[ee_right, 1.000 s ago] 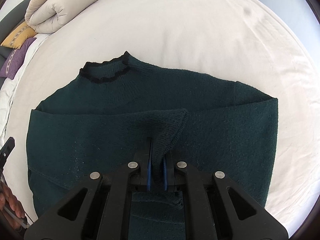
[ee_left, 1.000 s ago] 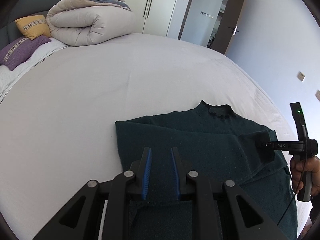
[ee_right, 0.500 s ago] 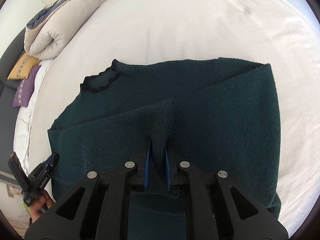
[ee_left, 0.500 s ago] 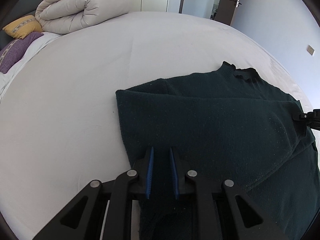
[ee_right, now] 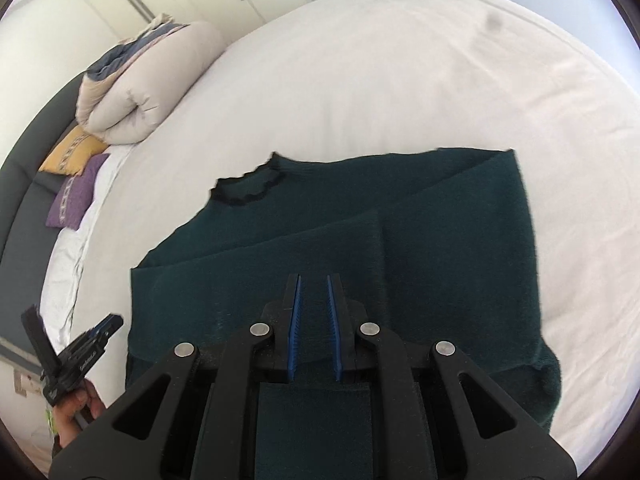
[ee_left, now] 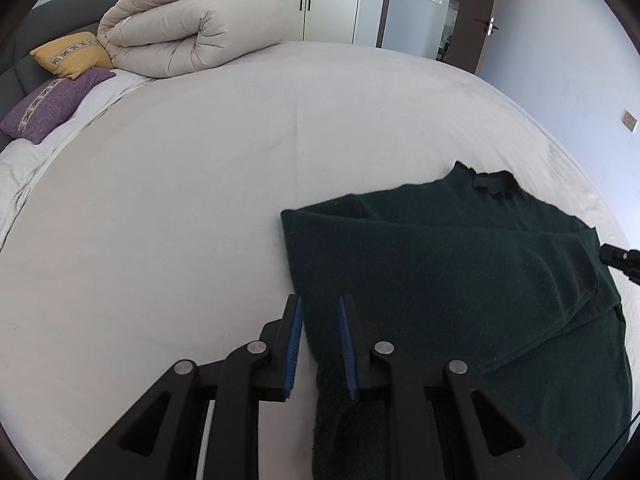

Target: Fold small clothes

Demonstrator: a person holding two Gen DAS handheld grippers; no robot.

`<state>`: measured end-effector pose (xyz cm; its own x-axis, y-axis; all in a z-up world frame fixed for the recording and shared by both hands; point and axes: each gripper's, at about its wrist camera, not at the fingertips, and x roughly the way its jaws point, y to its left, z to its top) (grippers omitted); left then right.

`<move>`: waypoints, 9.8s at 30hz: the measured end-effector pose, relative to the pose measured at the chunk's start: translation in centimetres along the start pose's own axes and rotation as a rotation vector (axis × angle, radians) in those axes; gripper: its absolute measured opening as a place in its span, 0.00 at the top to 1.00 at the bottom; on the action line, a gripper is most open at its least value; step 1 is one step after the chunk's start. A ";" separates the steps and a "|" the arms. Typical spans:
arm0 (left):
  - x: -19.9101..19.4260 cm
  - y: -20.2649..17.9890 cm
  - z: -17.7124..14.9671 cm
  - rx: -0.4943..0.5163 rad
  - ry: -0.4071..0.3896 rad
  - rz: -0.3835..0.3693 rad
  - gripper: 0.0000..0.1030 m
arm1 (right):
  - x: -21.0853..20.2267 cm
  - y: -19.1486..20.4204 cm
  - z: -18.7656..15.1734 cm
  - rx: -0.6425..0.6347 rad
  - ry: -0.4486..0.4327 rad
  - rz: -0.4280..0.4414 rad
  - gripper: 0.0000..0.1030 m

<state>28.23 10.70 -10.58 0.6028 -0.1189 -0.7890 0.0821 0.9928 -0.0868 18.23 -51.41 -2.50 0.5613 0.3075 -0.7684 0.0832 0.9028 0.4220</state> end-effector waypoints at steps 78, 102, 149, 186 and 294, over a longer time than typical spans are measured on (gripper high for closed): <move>-14.6 6.5 -25.4 -0.490 0.264 -0.504 0.90 | -25.1 -18.1 -31.7 0.271 -0.003 0.240 0.27; -13.8 5.5 -27.6 -0.451 0.294 -0.496 0.77 | -22.7 -20.1 -31.9 0.338 0.163 0.257 0.27; -17.4 8.0 -20.1 -0.715 0.040 -0.794 0.94 | -26.3 -14.5 -22.6 0.250 0.047 0.368 0.93; 6.5 7.9 2.7 -0.783 0.001 -0.565 0.32 | -2.1 -21.8 7.2 0.569 -0.153 0.122 0.24; -0.6 0.5 -10.5 -0.128 -0.022 -0.008 0.87 | -6.8 -0.9 -6.4 -0.053 -0.054 0.083 0.79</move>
<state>19.58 11.45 -16.50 0.6198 -0.1257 -0.7746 -0.0145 0.9851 -0.1714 9.08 -52.37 -0.74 0.6084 0.3667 -0.7038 -0.0081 0.8897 0.4566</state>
